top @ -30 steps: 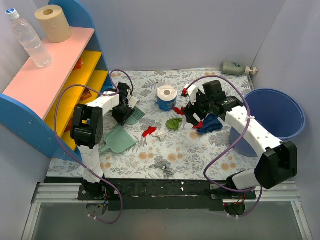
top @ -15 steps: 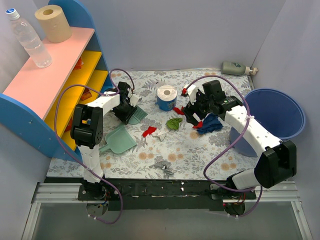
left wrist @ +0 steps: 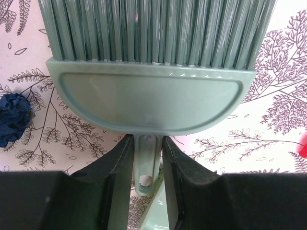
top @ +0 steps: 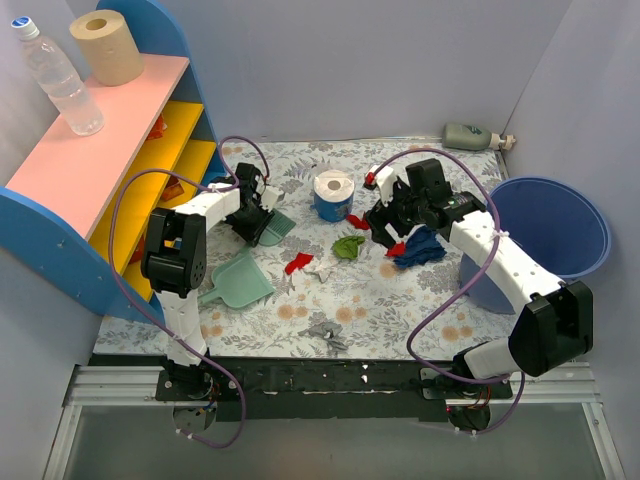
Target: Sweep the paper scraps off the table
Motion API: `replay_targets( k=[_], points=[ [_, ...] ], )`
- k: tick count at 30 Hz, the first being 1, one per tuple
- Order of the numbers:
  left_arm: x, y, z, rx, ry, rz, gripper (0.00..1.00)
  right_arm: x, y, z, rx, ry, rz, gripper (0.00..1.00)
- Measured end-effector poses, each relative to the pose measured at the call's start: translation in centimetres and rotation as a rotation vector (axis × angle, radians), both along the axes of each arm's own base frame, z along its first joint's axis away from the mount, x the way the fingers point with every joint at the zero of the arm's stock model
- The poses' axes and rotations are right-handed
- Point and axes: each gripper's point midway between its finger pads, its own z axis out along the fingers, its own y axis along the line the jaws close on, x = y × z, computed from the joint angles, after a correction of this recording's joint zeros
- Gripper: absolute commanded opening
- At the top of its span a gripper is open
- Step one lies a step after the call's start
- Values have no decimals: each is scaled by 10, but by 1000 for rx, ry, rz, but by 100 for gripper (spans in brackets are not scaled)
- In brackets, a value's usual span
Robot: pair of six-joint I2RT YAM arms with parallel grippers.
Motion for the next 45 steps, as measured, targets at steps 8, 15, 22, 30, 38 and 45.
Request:
replay_targets(
  k=[8,15,22,30,38,45],
  points=[
    [1,-9,22,-22,-48,-27,0,2,14,16,78,2,9,98],
    [1,-21,56,-59,-119,-53,0,5,20,27,112,-15,22,98],
    [-13,-37,69,-152,-66,-91,0,-4,29,31,112,-59,173,89],
    [-66,-75,110,-379,25,-269,0,-59,58,49,94,-441,568,86],
    [-109,-106,132,-528,119,-410,0,-75,116,54,65,-664,834,79],
    [-117,-125,151,-597,133,-467,0,-68,132,44,16,-681,947,75]
  ],
)
